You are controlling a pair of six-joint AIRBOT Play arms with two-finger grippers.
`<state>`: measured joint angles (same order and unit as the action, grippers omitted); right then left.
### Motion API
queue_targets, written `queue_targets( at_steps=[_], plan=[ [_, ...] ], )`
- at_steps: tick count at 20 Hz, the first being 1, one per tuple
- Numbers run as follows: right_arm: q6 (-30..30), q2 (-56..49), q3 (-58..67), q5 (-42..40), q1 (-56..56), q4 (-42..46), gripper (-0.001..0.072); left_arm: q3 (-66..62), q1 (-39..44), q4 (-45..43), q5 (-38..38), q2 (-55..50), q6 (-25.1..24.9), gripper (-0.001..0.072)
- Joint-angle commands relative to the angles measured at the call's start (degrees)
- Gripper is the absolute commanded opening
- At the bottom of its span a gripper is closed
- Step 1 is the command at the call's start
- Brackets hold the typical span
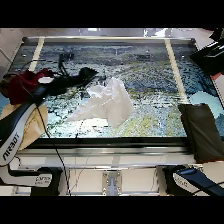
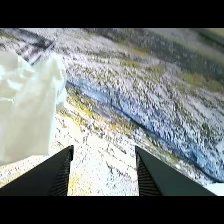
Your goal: Fold the shirts.
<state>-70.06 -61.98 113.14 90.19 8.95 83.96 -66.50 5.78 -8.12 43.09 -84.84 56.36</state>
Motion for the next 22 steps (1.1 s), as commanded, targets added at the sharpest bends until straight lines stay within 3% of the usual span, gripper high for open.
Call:
queue_targets(
  at_steps=[1,5,12,16,22],
  plan=[
    [-1.9,-7.3,-0.1,5.3,0.0,4.5,0.0452,0.1,-11.1,-14.1,12.4,0.4,3.3,0.0516],
    [-7.2,-17.6,-0.1,7.4,0.0,3.9,0.0452,2.3,-16.5,-37.8,23.9,0.4,13.5,0.0515],
    [-9.0,-25.7,-0.1,9.5,0.0,-5.9,0.0452,5.1,-16.5,-48.9,34.4,0.4,17.2,0.0508],
    [-9.0,-25.7,-0.1,9.9,0.0,-6.0,0.0452,5.1,-16.5,-59.4,34.3,0.4,16.8,0.0508],
    [-9.0,-25.7,-0.1,9.9,0.0,-7.1,0.0452,5.1,-13.0,-58.7,25.9,0.2,15.3,0.0508]
  ],
)
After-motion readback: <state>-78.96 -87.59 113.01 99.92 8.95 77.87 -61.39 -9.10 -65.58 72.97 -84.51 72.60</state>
